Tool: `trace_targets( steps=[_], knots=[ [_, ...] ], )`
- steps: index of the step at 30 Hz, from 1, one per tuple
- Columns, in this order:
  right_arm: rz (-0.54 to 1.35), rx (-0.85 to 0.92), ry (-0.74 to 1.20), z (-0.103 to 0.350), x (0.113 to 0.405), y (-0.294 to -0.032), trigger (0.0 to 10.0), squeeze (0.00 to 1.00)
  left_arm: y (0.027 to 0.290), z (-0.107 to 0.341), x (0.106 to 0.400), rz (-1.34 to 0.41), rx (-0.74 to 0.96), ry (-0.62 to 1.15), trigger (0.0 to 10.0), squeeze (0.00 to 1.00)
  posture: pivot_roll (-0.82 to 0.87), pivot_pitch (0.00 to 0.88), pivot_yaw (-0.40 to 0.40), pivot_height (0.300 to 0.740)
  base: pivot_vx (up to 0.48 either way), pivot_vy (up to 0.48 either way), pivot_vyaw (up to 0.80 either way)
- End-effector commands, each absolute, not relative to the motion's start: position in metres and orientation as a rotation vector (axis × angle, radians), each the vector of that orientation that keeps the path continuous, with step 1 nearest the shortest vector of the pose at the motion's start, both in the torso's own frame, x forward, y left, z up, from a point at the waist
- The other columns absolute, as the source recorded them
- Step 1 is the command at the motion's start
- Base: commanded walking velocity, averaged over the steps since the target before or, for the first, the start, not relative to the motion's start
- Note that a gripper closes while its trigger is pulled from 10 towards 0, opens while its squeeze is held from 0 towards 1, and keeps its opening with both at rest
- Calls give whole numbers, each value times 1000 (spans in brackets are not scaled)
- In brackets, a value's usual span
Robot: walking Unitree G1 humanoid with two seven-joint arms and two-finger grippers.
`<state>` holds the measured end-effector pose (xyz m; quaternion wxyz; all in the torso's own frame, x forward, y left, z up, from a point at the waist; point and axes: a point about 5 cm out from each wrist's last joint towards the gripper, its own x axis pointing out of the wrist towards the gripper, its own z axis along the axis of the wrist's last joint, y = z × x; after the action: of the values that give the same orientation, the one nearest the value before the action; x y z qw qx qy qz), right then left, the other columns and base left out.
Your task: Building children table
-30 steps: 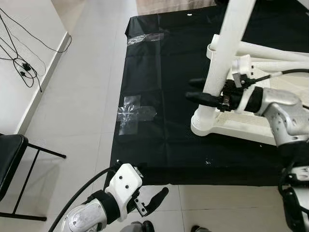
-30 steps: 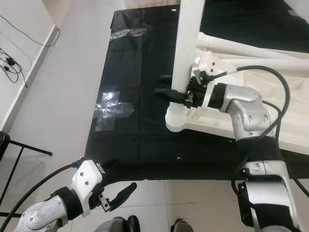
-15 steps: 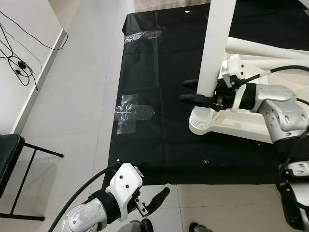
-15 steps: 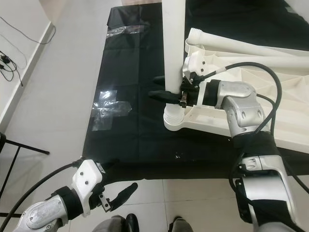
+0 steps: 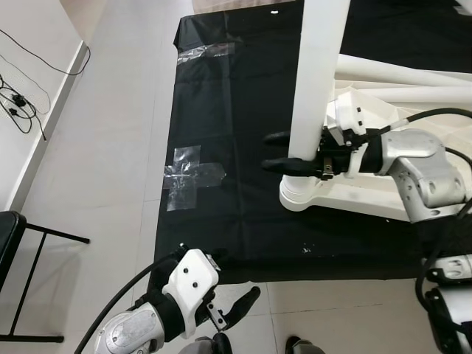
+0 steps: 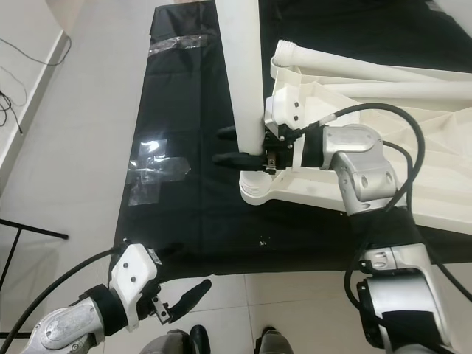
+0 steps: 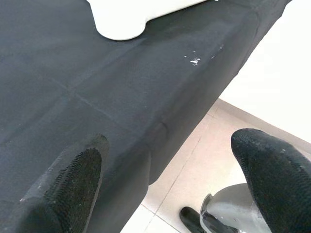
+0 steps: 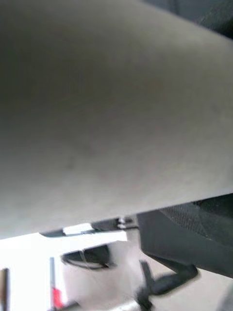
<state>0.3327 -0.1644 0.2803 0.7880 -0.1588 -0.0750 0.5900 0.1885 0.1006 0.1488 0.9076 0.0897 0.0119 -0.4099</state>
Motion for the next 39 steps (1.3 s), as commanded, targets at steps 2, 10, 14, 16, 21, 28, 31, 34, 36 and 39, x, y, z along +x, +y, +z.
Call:
trace_targets(
  steps=[2, 10, 14, 16, 21, 28, 31, 34, 36, 39],
  knots=[
    [1289, -232, -91, 260, 332, -161, 10000, 0, 101, 146, 184, -854, 184, 50, 10000, 0, -10, 288, 81, 740, 0, 0, 0],
    [1165, -174, -91, 252, 335, -167, 10000, 0, 101, 146, 185, -856, 183, 51, 10000, 0, -14, 288, 83, 740, 0, 0, 0],
    [1114, -166, -81, 245, 335, -163, 10000, 0, 102, 146, 185, -856, 185, 52, 10000, 0, -15, 287, 85, 740, 0, 0, 0],
    [1048, -150, -95, 246, 336, -161, 10000, 0, 102, 146, 186, -856, 186, 52, 10000, 0, -15, 287, 85, 740, 0, 0, 0],
    [957, -162, -72, 241, 335, -158, 10000, 0, 103, 146, 187, -853, 189, 52, 10000, 0, -19, 291, 86, 740, 0, 0, 0],
    [405, -53, 8, 211, 332, -155, 10000, 0, 104, 145, 188, -851, 191, 53, 10000, 0, -25, 291, 77, 740, 0, 0, 0],
    [187, -3, 54, 193, 312, -151, 10000, 0, 105, 145, 190, -849, 194, 51, 10000, 0, -21, 292, 80, 740, 0, 0, 0],
    [152, 25, 59, 189, 302, -143, 10000, 0, 106, 145, 191, -844, 197, 50, 10000, 0, -29, 285, 84, 740, 0, 0, 0],
    [140, 37, 50, 192, 302, -140, 10000, 0, 106, 145, 191, -841, 200, 48, 10000, 0, -27, 282, 84, 740, 0, 0, 0],
    [168, 48, 16, 201, 305, -127, 10000, 0, 106, 146, 194, -840, 206, 42, 10000, 0, -29, 272, 79, 740, 0, 0, 0]
  ],
)
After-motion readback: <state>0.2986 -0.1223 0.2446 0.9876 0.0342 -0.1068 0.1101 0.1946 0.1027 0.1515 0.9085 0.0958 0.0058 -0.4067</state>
